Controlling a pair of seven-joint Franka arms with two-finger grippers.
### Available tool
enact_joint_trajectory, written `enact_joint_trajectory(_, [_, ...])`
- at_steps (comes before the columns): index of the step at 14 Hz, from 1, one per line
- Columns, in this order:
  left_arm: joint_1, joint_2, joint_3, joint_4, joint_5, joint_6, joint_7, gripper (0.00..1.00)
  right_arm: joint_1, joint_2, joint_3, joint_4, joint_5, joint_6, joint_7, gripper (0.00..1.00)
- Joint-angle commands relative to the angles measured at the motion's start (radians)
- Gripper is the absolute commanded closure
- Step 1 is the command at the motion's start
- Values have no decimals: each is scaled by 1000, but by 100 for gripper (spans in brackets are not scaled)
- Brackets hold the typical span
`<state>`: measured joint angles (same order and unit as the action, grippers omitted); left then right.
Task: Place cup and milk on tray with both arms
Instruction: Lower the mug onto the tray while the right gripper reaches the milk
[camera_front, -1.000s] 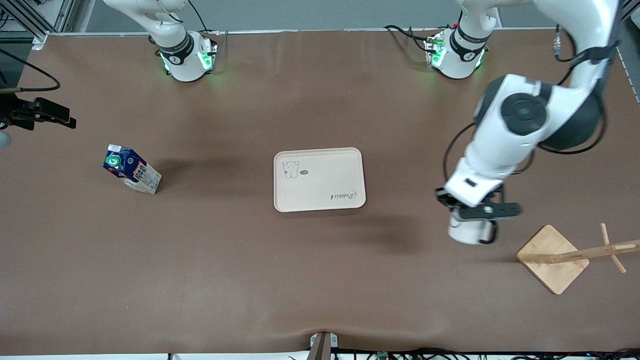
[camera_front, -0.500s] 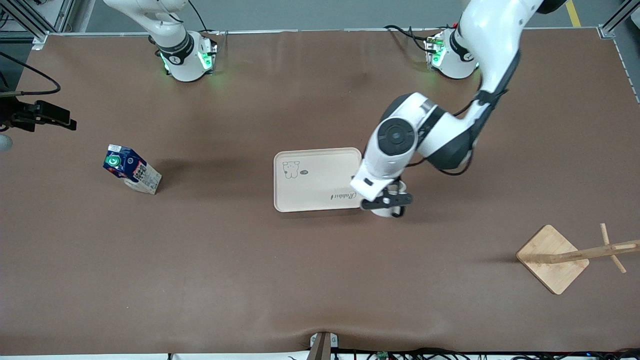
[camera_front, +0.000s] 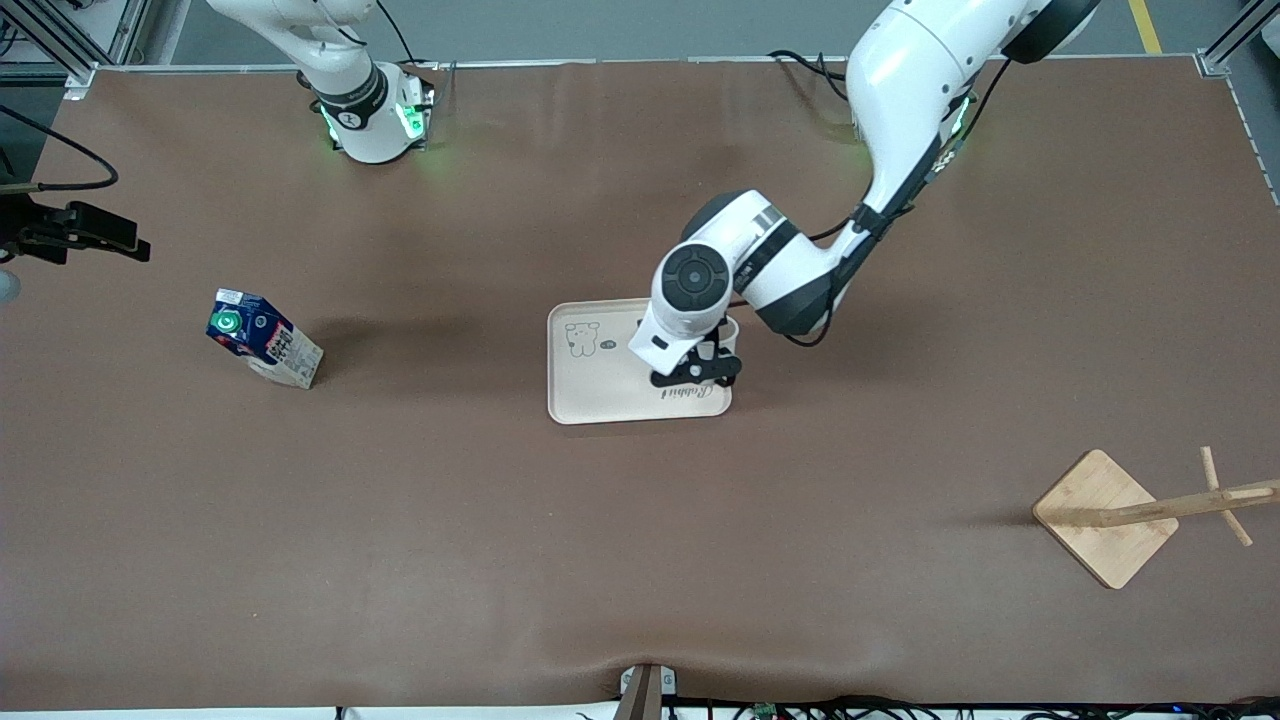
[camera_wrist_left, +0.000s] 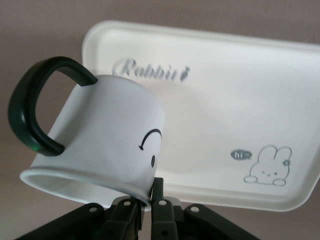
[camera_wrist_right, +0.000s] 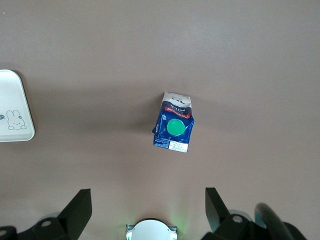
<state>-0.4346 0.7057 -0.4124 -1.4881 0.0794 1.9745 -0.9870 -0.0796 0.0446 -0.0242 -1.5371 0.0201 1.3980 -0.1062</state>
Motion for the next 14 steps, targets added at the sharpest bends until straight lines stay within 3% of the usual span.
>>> enact_joint_trajectory(1, [-21,31,11,41,-36,-52,-16,100,-6,17,12,34,12,-10,0,0])
enact_joint_trajectory(11, [-52,44,11,51,-87,-118,-13,100,-12,126,12,34,-3,-16,-1,0])
enact_joint_trajectory(14, [-58,44,11,49,-87,-140,-12,100,-29,135,12,-20,-2,-14,7,0])
